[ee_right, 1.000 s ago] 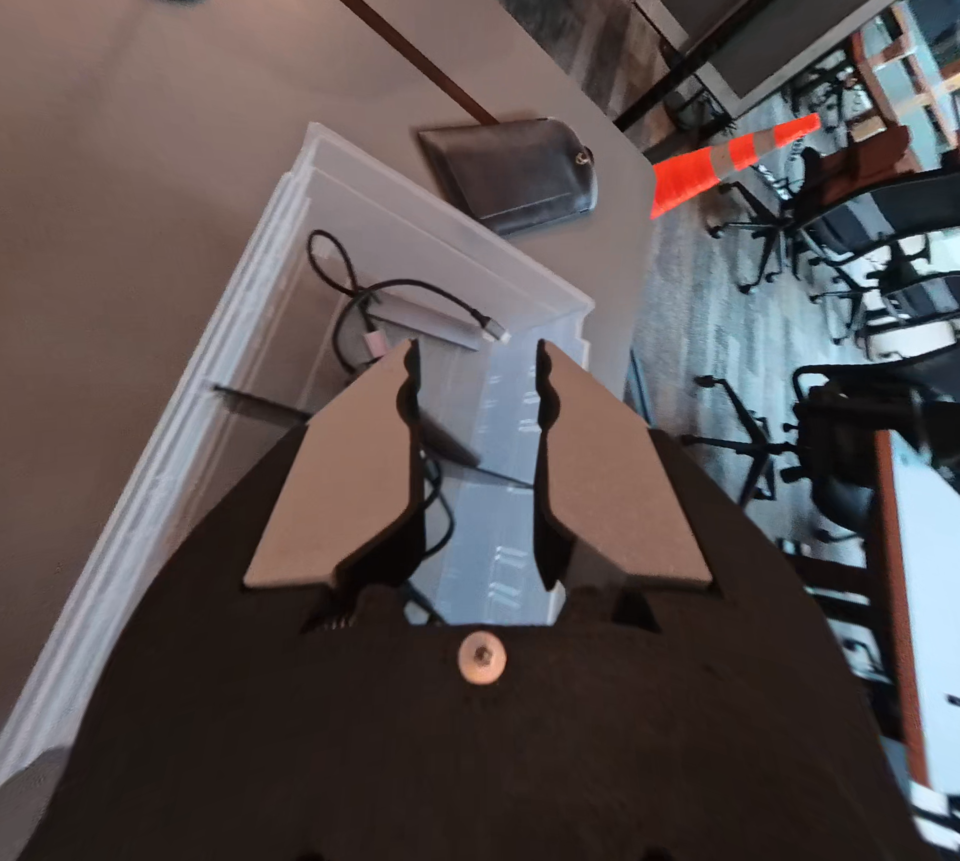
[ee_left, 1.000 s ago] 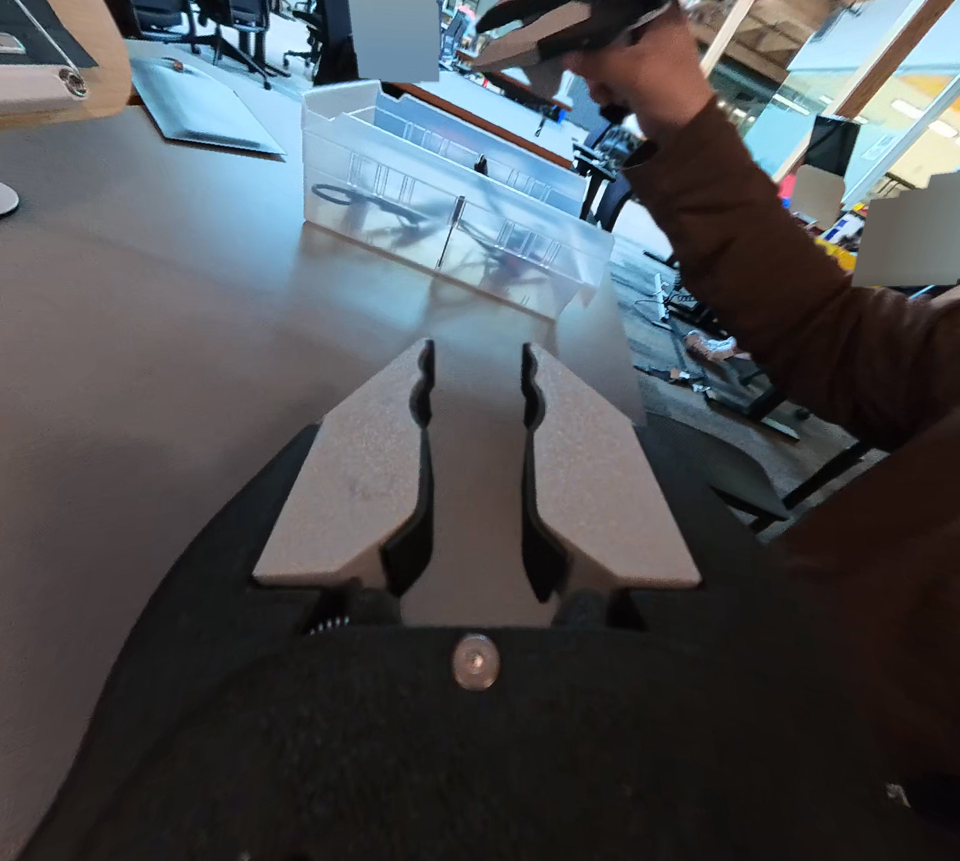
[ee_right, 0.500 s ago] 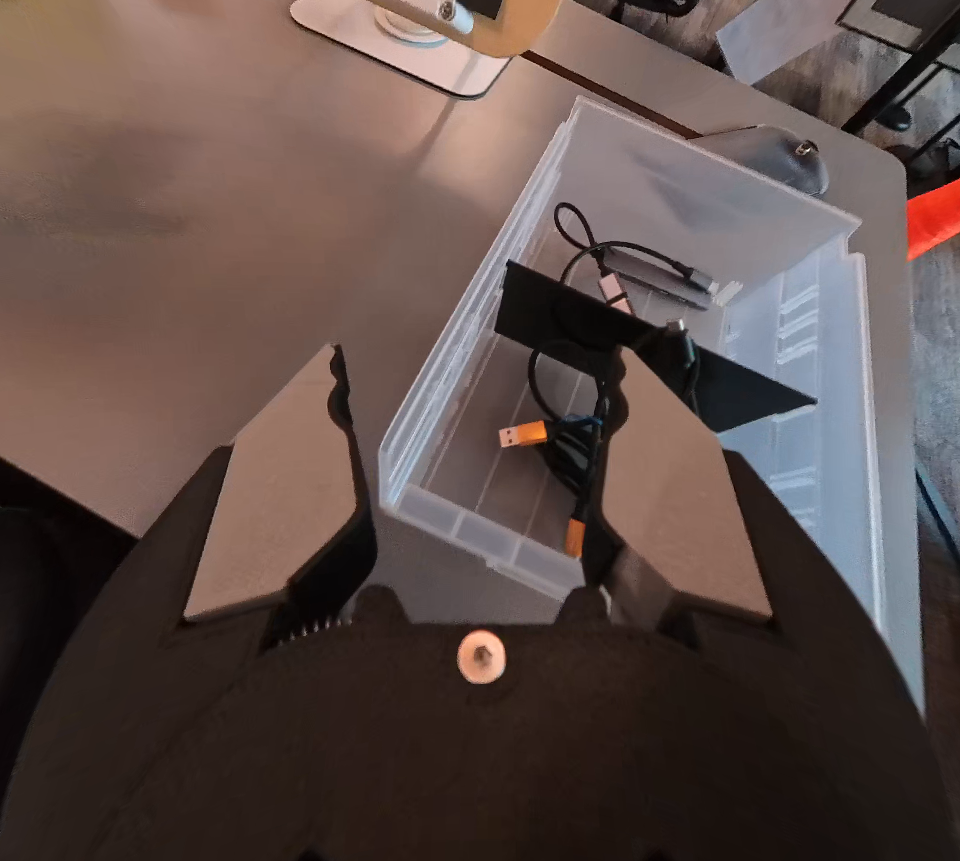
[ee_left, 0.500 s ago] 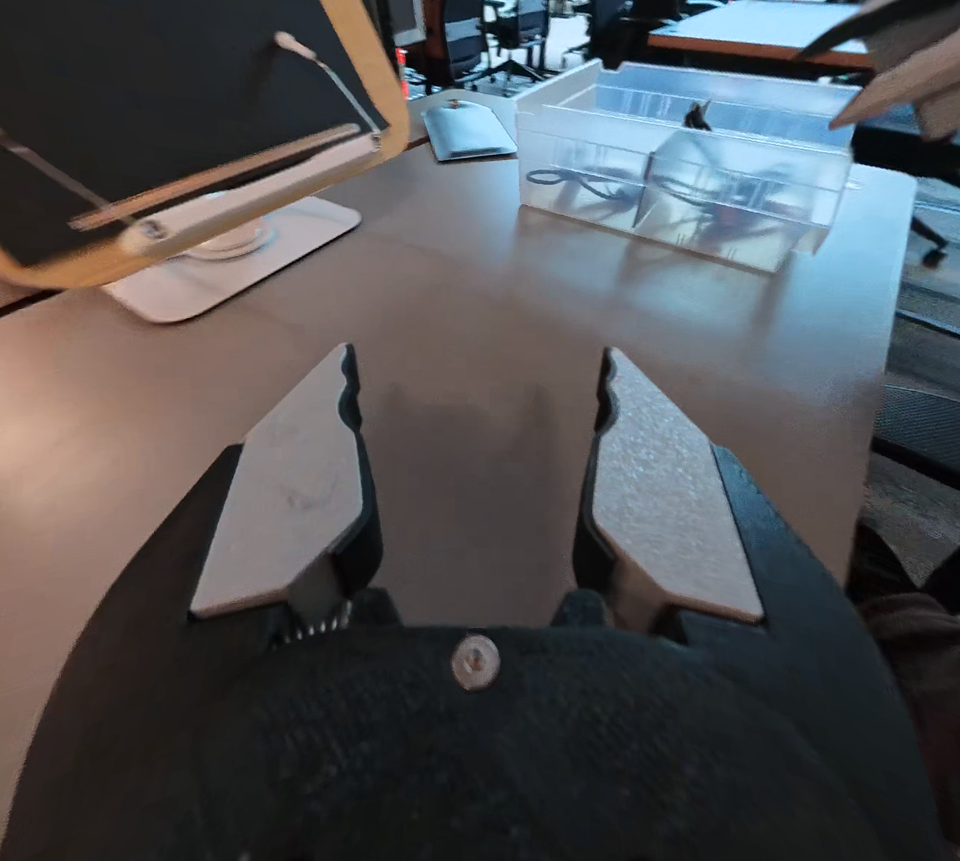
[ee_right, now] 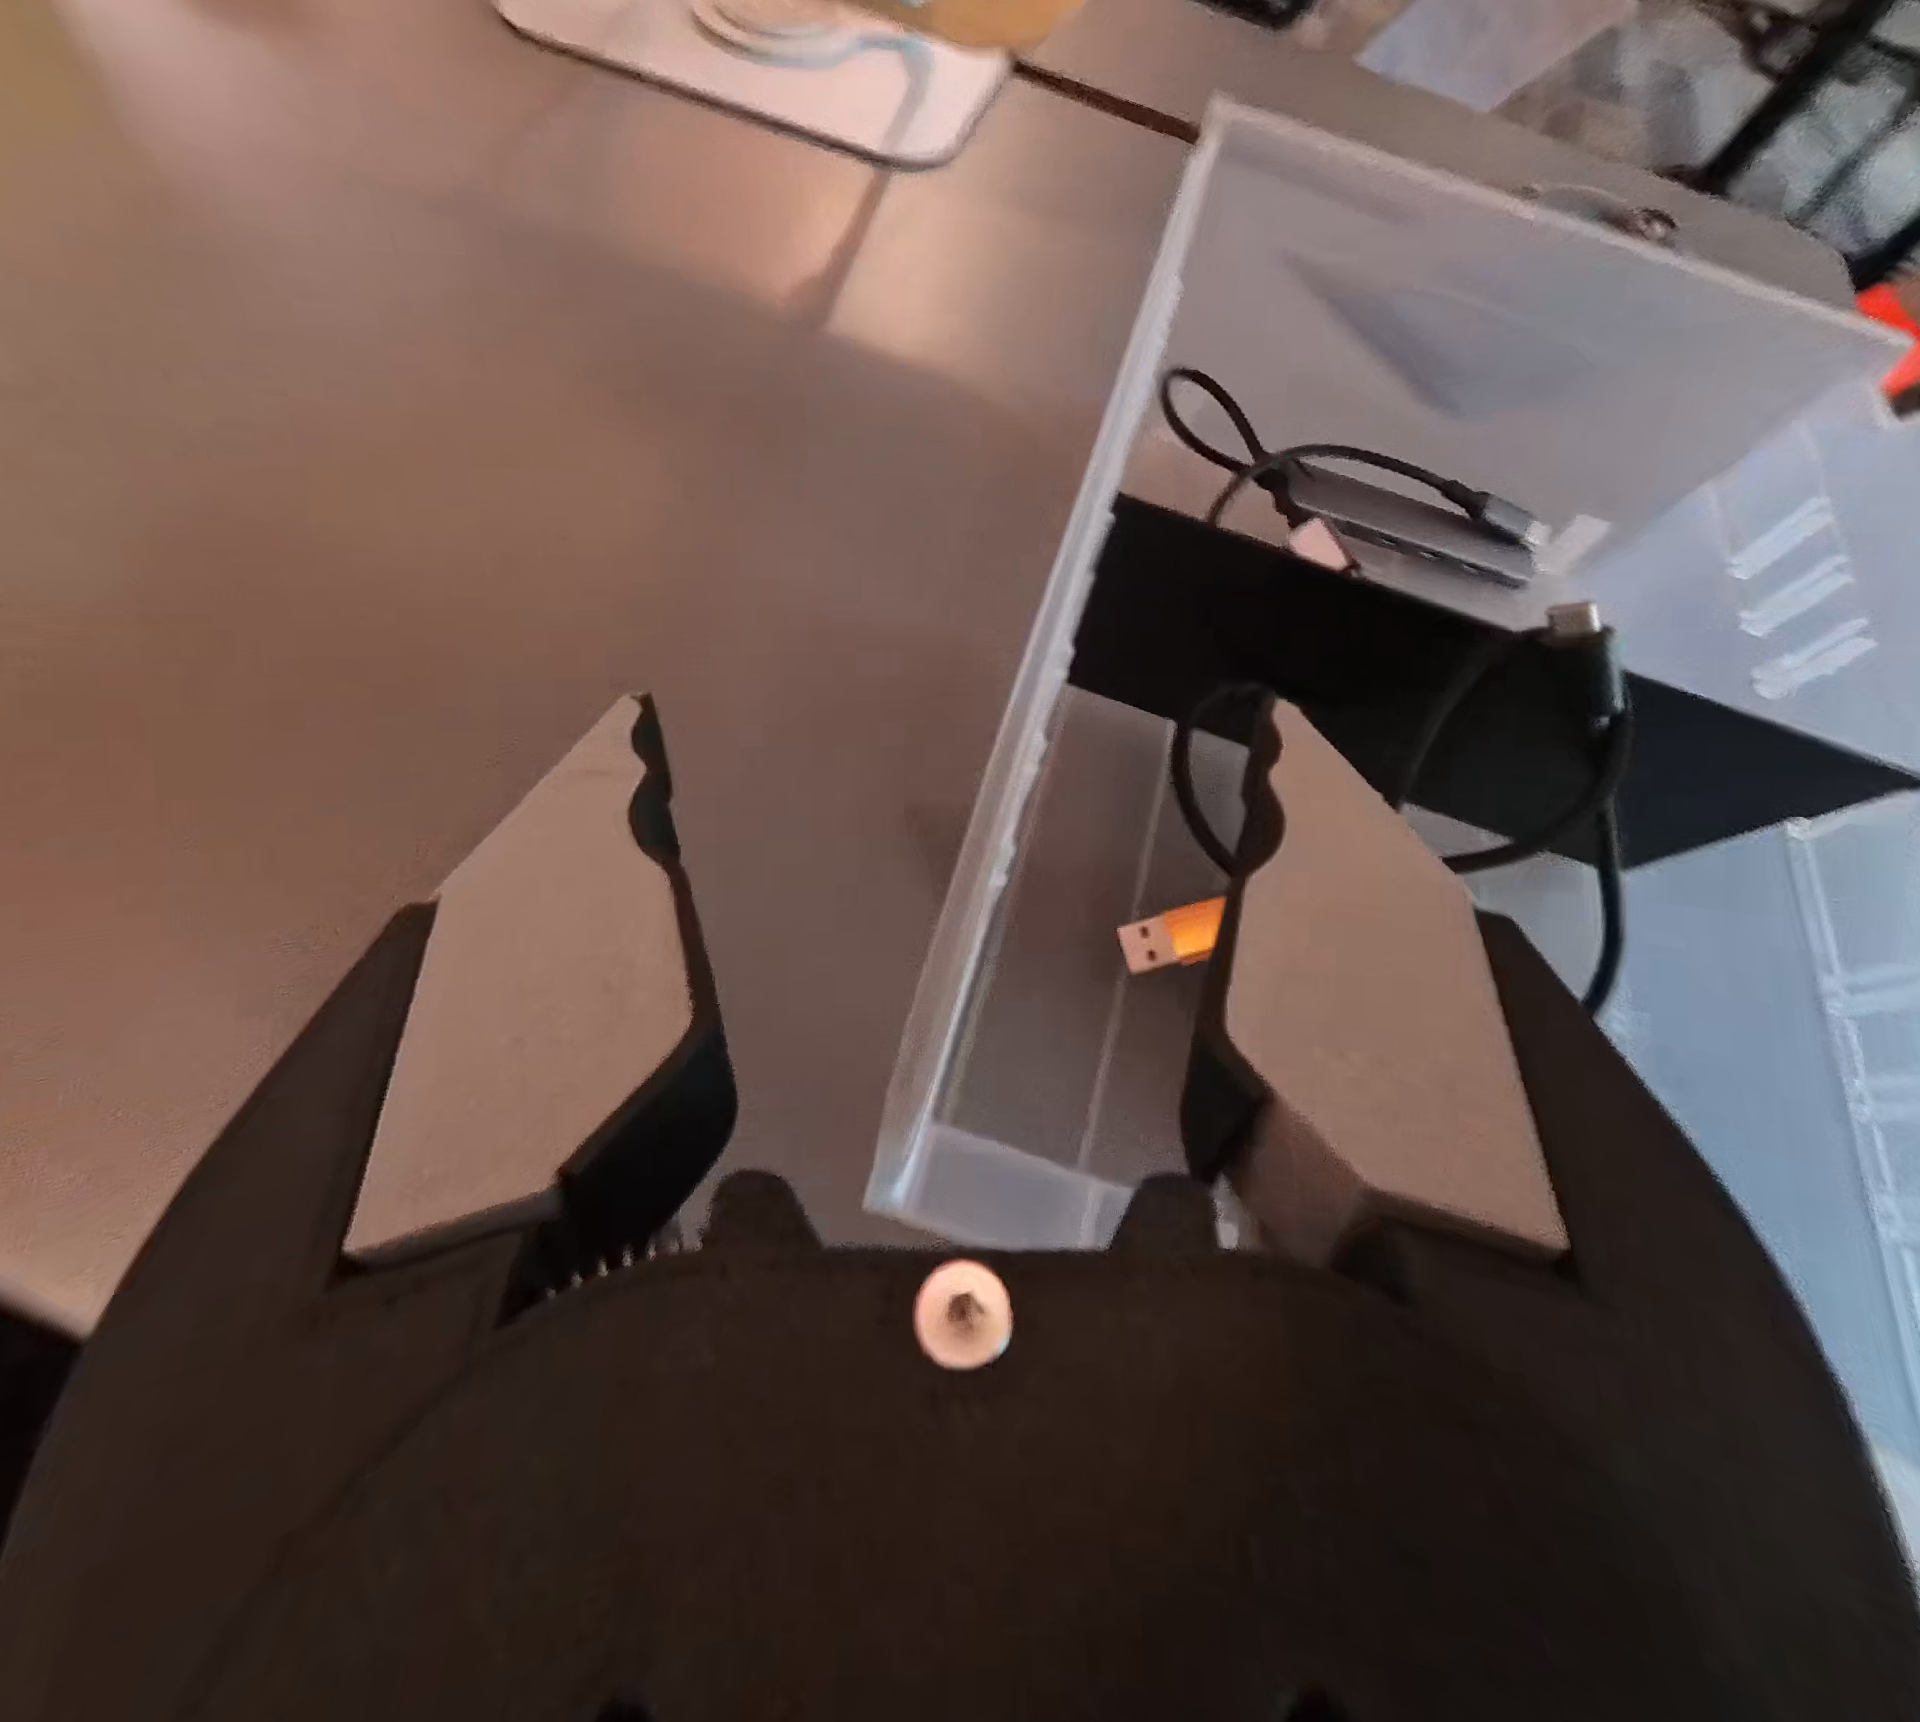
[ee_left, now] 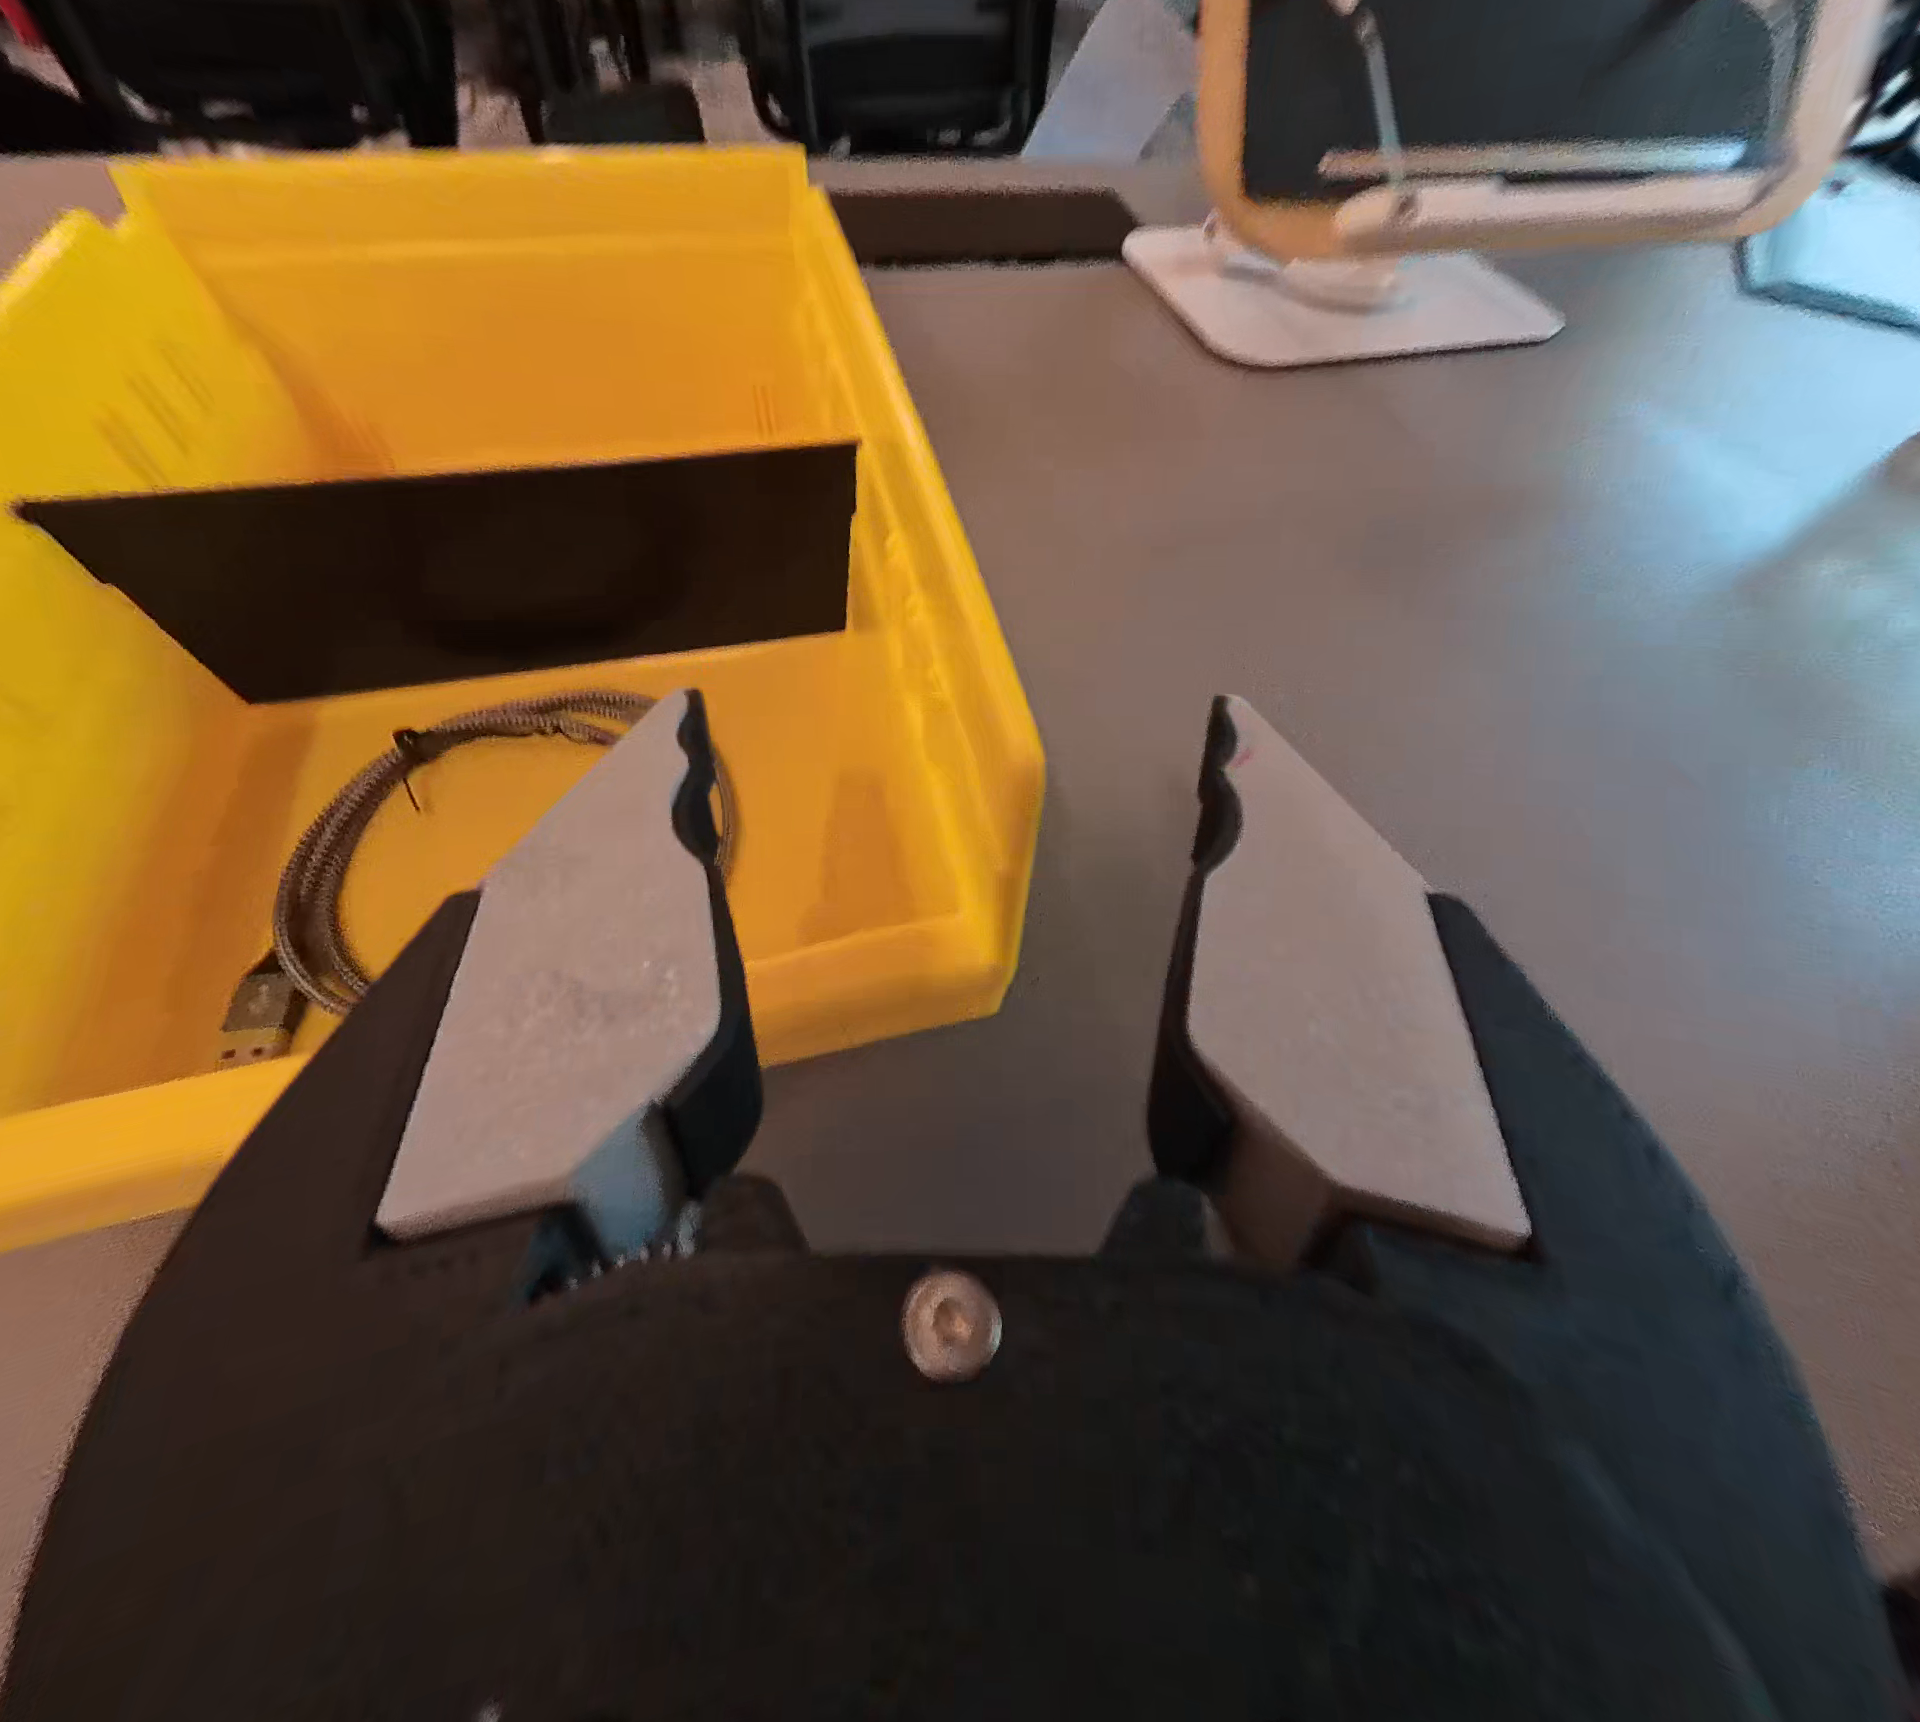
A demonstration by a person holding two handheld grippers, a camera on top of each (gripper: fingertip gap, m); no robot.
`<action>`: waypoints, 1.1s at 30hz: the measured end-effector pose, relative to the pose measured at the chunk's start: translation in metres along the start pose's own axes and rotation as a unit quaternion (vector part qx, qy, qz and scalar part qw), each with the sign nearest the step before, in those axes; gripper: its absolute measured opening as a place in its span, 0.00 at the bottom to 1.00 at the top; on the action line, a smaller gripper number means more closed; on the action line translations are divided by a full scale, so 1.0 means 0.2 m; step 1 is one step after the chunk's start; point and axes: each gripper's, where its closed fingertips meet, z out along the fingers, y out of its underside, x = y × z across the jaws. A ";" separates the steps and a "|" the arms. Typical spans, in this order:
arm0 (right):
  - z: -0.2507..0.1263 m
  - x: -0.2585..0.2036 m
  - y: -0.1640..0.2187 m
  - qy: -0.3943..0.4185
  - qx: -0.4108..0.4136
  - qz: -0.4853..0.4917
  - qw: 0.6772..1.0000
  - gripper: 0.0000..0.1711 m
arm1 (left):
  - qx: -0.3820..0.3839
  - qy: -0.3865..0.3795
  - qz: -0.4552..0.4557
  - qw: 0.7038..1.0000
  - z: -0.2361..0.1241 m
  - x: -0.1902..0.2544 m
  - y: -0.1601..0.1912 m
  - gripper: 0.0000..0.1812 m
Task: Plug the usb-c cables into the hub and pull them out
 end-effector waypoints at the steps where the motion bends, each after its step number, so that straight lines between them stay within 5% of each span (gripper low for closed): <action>1: 0.05 0.02 0.03 0.020 -0.022 -0.006 1.000 0.62 | -0.014 -0.010 0.005 1.000 0.05 -0.01 0.04 0.51; 3: 0.14 0.04 0.10 0.040 -0.071 -0.018 0.997 0.58 | -0.022 -0.056 0.047 0.997 0.13 -0.06 0.08 0.46; 5: 0.21 0.04 0.14 0.048 -0.101 -0.017 0.994 0.34 | -0.003 -0.078 0.120 0.990 0.15 -0.06 0.05 0.06; 6: 0.23 0.01 0.15 0.036 -0.113 -0.010 0.993 0.19 | -0.021 -0.114 0.118 0.986 0.15 -0.11 0.05 0.01; 8: 0.26 -0.05 0.14 0.060 -0.132 0.019 0.989 0.14 | -0.014 -0.116 0.136 0.984 0.11 -0.13 0.00 0.01; 12: 0.31 -0.44 0.05 0.046 -0.149 -0.037 0.987 0.16 | 0.052 -0.106 0.112 0.987 -0.02 -0.09 -0.20 0.01; 16: 0.42 -1.06 -0.13 -0.053 -0.112 -0.047 0.991 0.17 | 0.109 -0.097 0.144 0.979 -0.12 0.05 -0.39 0.01; 21: 0.54 -2.03 -0.49 -0.209 -0.039 -0.040 0.976 0.47 | 0.177 -0.073 0.132 0.973 -0.29 0.20 -0.58 0.01; 24: 0.46 -2.33 -0.70 -0.213 0.010 -0.084 0.973 0.46 | 0.195 -0.072 0.141 0.968 -0.37 0.24 -0.63 0.01; 28: 0.25 -2.36 -0.86 -0.247 0.076 -0.090 0.962 0.46 | 0.197 -0.063 0.172 0.963 -0.41 0.31 -0.62 0.00; 33: 0.01 -1.99 -0.86 -0.249 0.109 -0.087 0.958 0.48 | 0.218 -0.001 0.210 0.953 -0.42 0.66 -0.64 0.00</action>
